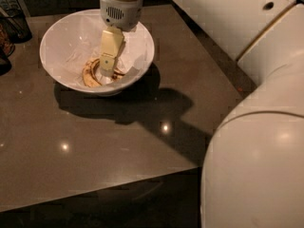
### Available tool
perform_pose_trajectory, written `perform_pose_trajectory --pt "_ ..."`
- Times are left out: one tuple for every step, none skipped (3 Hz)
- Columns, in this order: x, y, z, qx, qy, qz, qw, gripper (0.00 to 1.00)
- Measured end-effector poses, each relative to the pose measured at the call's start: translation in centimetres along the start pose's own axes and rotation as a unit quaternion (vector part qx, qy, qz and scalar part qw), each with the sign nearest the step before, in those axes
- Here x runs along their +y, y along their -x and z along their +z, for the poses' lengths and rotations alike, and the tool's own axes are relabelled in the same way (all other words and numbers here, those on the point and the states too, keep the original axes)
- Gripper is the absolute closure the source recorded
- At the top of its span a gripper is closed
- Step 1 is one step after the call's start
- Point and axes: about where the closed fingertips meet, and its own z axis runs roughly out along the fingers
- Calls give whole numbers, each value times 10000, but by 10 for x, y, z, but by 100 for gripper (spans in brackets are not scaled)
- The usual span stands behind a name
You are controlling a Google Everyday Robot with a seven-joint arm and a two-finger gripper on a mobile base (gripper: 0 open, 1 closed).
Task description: Pick banana from white bowl
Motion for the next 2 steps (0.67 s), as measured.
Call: perform_pose_trajectory --pt "-4 7 7 -20 82 38 10000 0" --pt "-12 12 17 -11 164 119 9998 0"
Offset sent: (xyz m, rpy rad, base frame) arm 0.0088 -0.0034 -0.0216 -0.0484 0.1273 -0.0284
